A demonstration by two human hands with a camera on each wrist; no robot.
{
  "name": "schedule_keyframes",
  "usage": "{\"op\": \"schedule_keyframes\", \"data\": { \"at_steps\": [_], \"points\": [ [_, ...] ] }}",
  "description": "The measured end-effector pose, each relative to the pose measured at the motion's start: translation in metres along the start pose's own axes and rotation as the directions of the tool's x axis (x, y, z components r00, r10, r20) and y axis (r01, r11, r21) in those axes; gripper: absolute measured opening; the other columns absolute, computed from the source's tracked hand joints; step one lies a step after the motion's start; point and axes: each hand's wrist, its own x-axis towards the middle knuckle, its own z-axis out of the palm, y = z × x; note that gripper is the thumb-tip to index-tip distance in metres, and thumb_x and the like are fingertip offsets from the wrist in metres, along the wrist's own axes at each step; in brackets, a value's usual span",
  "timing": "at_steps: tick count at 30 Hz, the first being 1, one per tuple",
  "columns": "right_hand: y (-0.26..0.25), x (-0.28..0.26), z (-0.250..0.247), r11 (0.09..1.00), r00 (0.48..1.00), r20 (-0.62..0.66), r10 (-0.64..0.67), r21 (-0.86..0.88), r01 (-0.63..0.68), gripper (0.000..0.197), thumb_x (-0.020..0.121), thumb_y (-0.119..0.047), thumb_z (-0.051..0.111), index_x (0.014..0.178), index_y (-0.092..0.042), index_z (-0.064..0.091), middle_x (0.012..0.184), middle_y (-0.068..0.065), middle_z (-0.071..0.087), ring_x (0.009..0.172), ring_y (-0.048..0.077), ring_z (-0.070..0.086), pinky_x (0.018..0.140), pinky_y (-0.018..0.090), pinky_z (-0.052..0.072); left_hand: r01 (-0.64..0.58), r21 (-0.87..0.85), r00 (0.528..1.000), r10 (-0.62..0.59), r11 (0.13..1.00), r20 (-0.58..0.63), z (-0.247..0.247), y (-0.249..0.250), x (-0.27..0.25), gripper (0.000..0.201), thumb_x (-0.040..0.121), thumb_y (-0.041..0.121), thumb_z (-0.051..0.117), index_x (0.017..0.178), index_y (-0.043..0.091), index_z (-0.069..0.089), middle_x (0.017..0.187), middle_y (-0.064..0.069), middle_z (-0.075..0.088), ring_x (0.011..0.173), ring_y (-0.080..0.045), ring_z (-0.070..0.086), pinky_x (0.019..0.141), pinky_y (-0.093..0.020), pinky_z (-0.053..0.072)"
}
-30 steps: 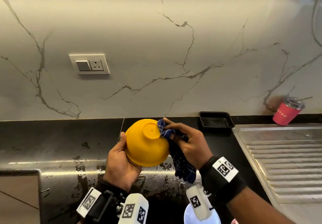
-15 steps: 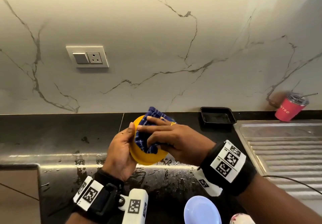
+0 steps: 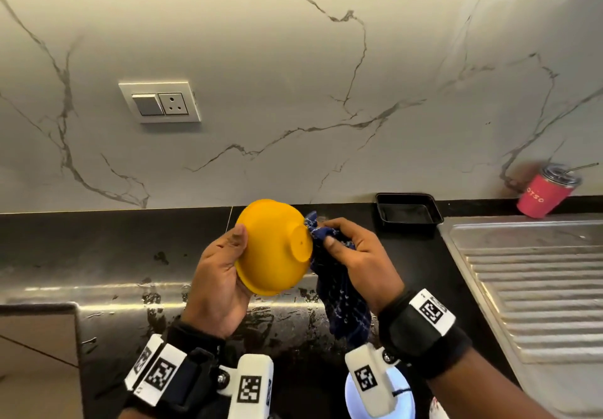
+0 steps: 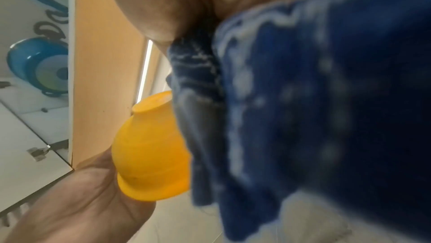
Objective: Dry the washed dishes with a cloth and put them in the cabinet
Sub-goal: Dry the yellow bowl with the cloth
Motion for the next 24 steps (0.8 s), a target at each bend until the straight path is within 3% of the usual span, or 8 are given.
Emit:
{"op": "schedule_keyframes", "data": {
  "at_steps": [3, 6, 10, 11, 13, 17, 21, 24],
  "points": [
    [-0.011, 0.008, 0.003, 0.998, 0.999, -0.013, -0.052, -0.042, 0.052, 0.019, 0.098, -0.012, 0.057, 0.107, -0.021, 0.072, 0.111, -0.004, 0.072, 0.11, 0.016, 0.065, 0.102, 0.051, 0.049, -0.023, 0.235, 0.997, 0.006, 0.972, 0.071, 0.01, -0.003, -0.002, 0.043, 0.091, 0.041, 0.05, 0.121, 0.015, 0.067, 0.118, -0.006, 0.073, 0.112, -0.035, 0.068, 0.081, -0.051, 0.06],
    [-0.028, 0.014, 0.01, 0.967, 0.979, 0.115, -0.166, -0.178, 0.184, 0.024, 0.097, -0.005, 0.057, 0.112, -0.017, 0.071, 0.122, -0.008, 0.07, 0.118, 0.009, 0.061, 0.104, 0.044, 0.049, -0.049, 0.242, 0.998, 0.035, 0.969, 0.061, 0.018, -0.01, -0.005, 0.052, 0.091, 0.051, 0.045, 0.122, 0.014, 0.066, 0.114, -0.01, 0.074, 0.108, -0.034, 0.07, 0.088, -0.052, 0.058],
    [-0.034, 0.012, 0.022, 0.677, 0.825, 0.431, -0.366, -0.485, 0.554, 0.026, 0.093, -0.01, 0.06, 0.115, -0.017, 0.07, 0.139, -0.008, 0.06, 0.137, 0.013, 0.045, 0.114, 0.035, 0.035, -0.123, 0.071, 0.992, 0.121, 0.99, 0.029, 0.019, -0.014, -0.005, 0.073, 0.084, 0.061, 0.045, 0.129, 0.006, 0.061, 0.121, -0.022, 0.07, 0.112, -0.036, 0.069, 0.085, -0.044, 0.061],
    [-0.033, 0.014, 0.021, 0.665, 0.814, 0.452, -0.366, -0.485, 0.568, 0.025, 0.093, -0.012, 0.061, 0.116, -0.018, 0.07, 0.138, -0.008, 0.06, 0.136, 0.014, 0.047, 0.112, 0.032, 0.037, -0.134, 0.066, 0.991, 0.132, 0.989, 0.037, 0.018, -0.015, -0.005, 0.083, 0.081, 0.068, 0.049, 0.132, 0.004, 0.059, 0.122, -0.022, 0.069, 0.114, -0.037, 0.068, 0.086, -0.044, 0.061],
    [-0.033, 0.019, 0.015, 0.83, 0.905, 0.315, -0.287, -0.39, 0.399, 0.023, 0.097, -0.014, 0.058, 0.117, -0.021, 0.069, 0.129, -0.011, 0.065, 0.122, 0.009, 0.058, 0.099, 0.027, 0.048, -0.15, 0.14, 0.988, 0.144, 0.979, 0.05, 0.018, -0.016, -0.006, 0.109, 0.061, 0.088, 0.061, 0.126, 0.001, 0.059, 0.119, -0.025, 0.069, 0.11, -0.042, 0.068, 0.083, -0.049, 0.06],
    [-0.026, 0.027, 0.005, 0.947, 0.991, 0.062, -0.121, -0.293, 0.134, 0.019, 0.1, -0.021, 0.055, 0.111, -0.027, 0.07, 0.106, -0.016, 0.071, 0.103, 0.002, 0.063, 0.093, 0.029, 0.049, -0.12, 0.286, 0.992, 0.128, 0.951, -0.011, 0.016, -0.017, -0.003, 0.12, 0.032, 0.103, 0.058, 0.104, 0.006, 0.056, 0.11, -0.026, 0.066, 0.1, -0.05, 0.066, 0.079, -0.06, 0.06],
    [-0.033, 0.019, 0.02, 0.929, 0.961, 0.137, -0.241, -0.254, 0.269, 0.023, 0.099, -0.009, 0.056, 0.115, -0.017, 0.07, 0.126, -0.011, 0.067, 0.121, 0.003, 0.058, 0.103, 0.03, 0.048, -0.197, 0.364, 0.98, 0.191, 0.91, 0.053, 0.016, -0.02, -0.002, 0.113, 0.051, 0.103, 0.048, 0.107, 0.006, 0.062, 0.105, -0.031, 0.066, 0.097, -0.05, 0.067, 0.086, -0.069, 0.055],
    [-0.041, 0.015, 0.031, 0.722, 0.852, 0.319, -0.414, -0.455, 0.521, 0.024, 0.094, -0.008, 0.06, 0.114, -0.014, 0.071, 0.134, -0.005, 0.063, 0.131, 0.012, 0.052, 0.11, 0.035, 0.042, -0.228, 0.275, 0.974, 0.221, 0.934, 0.056, 0.019, -0.018, -0.003, 0.096, 0.062, 0.098, 0.044, 0.119, 0.025, 0.071, 0.117, -0.022, 0.071, 0.112, -0.04, 0.068, 0.097, -0.063, 0.052]
  ]
}}
